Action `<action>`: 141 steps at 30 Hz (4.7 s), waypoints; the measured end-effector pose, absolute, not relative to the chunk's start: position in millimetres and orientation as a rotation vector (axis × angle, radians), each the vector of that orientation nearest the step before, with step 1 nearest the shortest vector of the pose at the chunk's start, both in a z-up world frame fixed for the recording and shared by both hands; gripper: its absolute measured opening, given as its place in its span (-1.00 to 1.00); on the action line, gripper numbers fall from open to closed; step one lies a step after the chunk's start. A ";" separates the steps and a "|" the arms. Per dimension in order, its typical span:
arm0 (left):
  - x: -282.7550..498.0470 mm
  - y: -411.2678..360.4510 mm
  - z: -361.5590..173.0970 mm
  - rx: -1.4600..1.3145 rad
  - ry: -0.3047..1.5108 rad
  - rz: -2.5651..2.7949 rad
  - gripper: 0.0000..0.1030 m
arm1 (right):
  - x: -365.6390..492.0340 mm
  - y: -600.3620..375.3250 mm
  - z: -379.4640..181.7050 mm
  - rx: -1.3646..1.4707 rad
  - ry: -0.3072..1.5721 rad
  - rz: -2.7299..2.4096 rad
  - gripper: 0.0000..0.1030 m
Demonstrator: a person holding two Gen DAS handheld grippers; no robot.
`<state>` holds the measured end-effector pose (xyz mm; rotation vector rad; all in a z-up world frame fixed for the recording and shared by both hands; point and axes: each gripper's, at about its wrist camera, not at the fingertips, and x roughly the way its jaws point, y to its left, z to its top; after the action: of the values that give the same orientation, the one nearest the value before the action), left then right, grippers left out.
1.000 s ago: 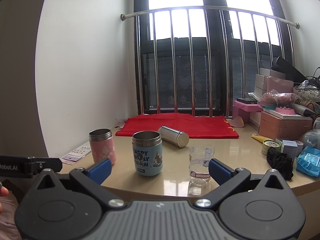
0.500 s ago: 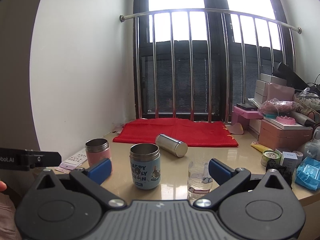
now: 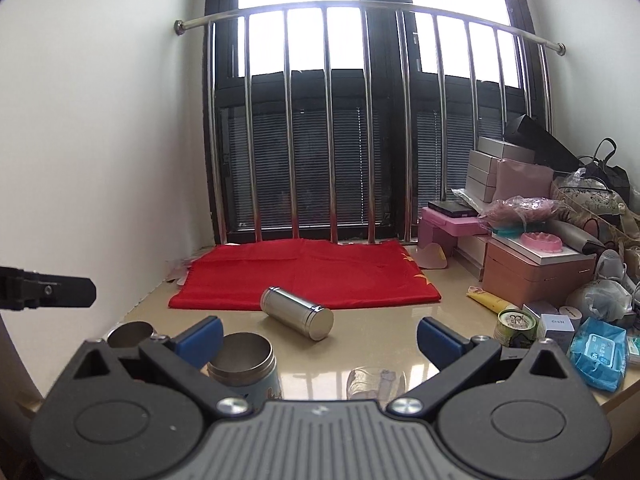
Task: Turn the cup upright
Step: 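Reach the left gripper down to the silver thermos lying on its side, then close the left gripper on the thermos and tilt it upright, then open the left gripper and pull it back from the thermos, then grasp the upright silver thermos with the right gripper and lift it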
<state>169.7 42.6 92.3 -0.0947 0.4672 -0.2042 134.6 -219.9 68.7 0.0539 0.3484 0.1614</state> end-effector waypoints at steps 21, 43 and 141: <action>521.7 -64.7 52.1 -0.187 1.082 0.049 1.00 | 372.4 -354.7 56.8 0.062 0.429 0.237 1.00; 641.6 -80.8 -96.9 -0.309 1.423 0.357 0.33 | 423.9 -420.0 19.9 0.114 0.498 0.168 1.00; 303.2 -134.7 14.2 -0.040 0.884 -0.048 1.00 | 442.3 -343.8 -80.1 -0.066 1.263 0.530 0.22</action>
<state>303.2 -134.7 14.2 -0.0401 0.8835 -0.0476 442.3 -343.8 -80.1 -0.0661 1.2627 0.5301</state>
